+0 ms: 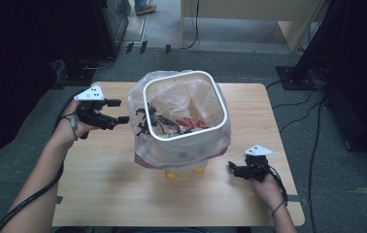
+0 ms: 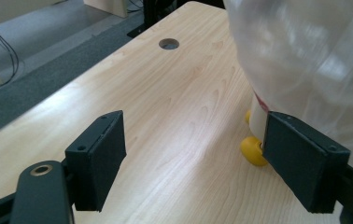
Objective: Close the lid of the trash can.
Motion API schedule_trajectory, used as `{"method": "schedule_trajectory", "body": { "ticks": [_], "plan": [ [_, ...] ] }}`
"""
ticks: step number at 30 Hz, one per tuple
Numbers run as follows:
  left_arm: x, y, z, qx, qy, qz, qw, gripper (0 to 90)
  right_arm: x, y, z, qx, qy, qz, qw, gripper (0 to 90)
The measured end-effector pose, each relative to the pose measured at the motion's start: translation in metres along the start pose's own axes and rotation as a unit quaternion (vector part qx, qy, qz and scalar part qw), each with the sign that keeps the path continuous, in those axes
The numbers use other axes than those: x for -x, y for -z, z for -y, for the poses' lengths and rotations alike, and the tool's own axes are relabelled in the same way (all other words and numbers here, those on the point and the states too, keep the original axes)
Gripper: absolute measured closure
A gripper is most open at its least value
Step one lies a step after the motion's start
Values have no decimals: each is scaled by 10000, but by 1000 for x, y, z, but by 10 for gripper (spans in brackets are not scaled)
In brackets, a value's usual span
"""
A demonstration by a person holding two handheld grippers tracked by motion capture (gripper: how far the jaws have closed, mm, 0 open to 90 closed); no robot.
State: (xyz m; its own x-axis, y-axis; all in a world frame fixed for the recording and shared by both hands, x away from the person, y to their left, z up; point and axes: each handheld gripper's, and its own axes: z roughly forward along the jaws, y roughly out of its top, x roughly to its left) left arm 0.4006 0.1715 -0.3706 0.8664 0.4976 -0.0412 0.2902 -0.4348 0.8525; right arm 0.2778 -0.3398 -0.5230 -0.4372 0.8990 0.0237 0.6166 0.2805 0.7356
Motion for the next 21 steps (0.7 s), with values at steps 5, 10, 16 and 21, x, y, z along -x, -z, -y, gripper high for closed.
{"method": "schedule_trajectory", "body": {
  "ticks": [5, 10, 16, 21],
  "plan": [
    [7, -21, 34, -160, 43, -56, 9998, 216, 0, 0, 0, 0, -6, 2, 10000, 138],
    [13, -39, 61, -256, 82, -103, 9996, 216, 0, 0, 0, 1, 1, 5, 10000, 138],
    [21, -57, 92, -167, 230, -99, 9995, 216, 0, 0, 0, 1, -1, 5, 10000, 138],
    [18, -64, 108, -215, 345, -109, 9991, 216, -1, 0, 0, -4, -6, 15, 10000, 137]
  ]
}}
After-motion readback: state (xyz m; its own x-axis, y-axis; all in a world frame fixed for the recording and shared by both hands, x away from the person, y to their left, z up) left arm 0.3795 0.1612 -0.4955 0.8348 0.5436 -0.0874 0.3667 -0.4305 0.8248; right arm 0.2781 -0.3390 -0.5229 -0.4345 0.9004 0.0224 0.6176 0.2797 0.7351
